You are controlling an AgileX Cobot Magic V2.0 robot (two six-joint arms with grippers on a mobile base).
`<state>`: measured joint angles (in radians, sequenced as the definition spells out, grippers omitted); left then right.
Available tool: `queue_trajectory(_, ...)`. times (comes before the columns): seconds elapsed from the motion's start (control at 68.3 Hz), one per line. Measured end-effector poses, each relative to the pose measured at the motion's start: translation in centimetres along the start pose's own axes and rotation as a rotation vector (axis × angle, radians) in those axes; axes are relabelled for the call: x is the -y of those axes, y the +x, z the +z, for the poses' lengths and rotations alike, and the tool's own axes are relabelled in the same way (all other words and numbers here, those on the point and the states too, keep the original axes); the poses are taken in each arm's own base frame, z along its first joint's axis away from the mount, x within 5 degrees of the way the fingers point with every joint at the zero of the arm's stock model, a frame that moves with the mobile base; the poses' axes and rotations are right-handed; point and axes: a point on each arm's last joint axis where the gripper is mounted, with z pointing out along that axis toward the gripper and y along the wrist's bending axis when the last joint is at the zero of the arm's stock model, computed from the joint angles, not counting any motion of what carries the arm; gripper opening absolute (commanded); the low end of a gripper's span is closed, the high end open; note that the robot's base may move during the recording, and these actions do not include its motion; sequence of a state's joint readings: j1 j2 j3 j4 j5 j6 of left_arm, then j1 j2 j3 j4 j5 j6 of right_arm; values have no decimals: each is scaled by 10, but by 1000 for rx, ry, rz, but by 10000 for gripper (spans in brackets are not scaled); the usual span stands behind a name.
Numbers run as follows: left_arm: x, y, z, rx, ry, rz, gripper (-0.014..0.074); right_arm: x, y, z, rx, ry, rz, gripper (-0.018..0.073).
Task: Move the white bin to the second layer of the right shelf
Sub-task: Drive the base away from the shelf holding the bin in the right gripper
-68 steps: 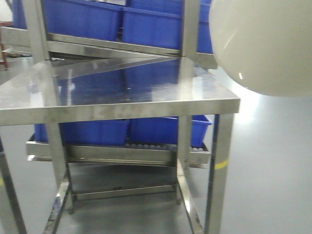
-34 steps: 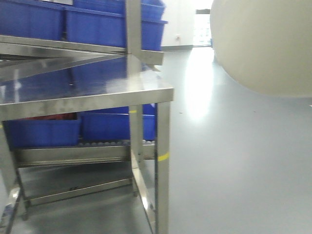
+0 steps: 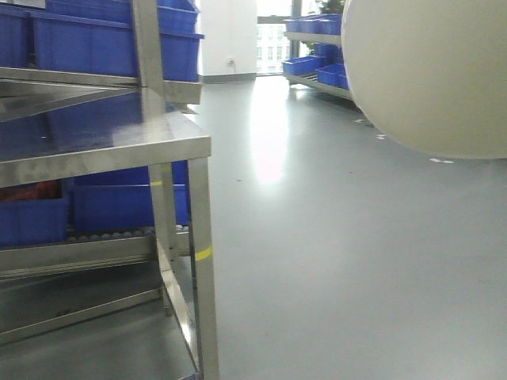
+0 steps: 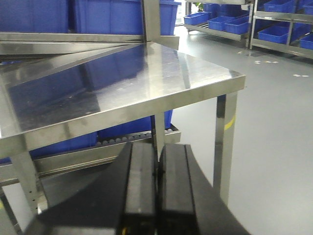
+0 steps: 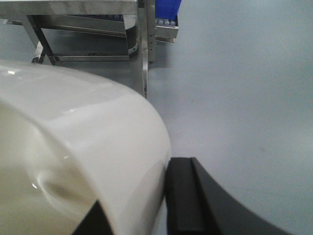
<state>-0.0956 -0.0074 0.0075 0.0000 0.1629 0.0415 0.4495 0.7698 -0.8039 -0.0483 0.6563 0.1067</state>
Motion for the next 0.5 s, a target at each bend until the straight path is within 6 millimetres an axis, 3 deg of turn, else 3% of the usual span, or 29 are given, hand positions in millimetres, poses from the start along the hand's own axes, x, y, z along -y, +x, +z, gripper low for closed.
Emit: queue_trajectory(0.498, 0, 0, 0, 0, 0, 0, 85, 0, 0, 0, 0, 0, 0, 56)
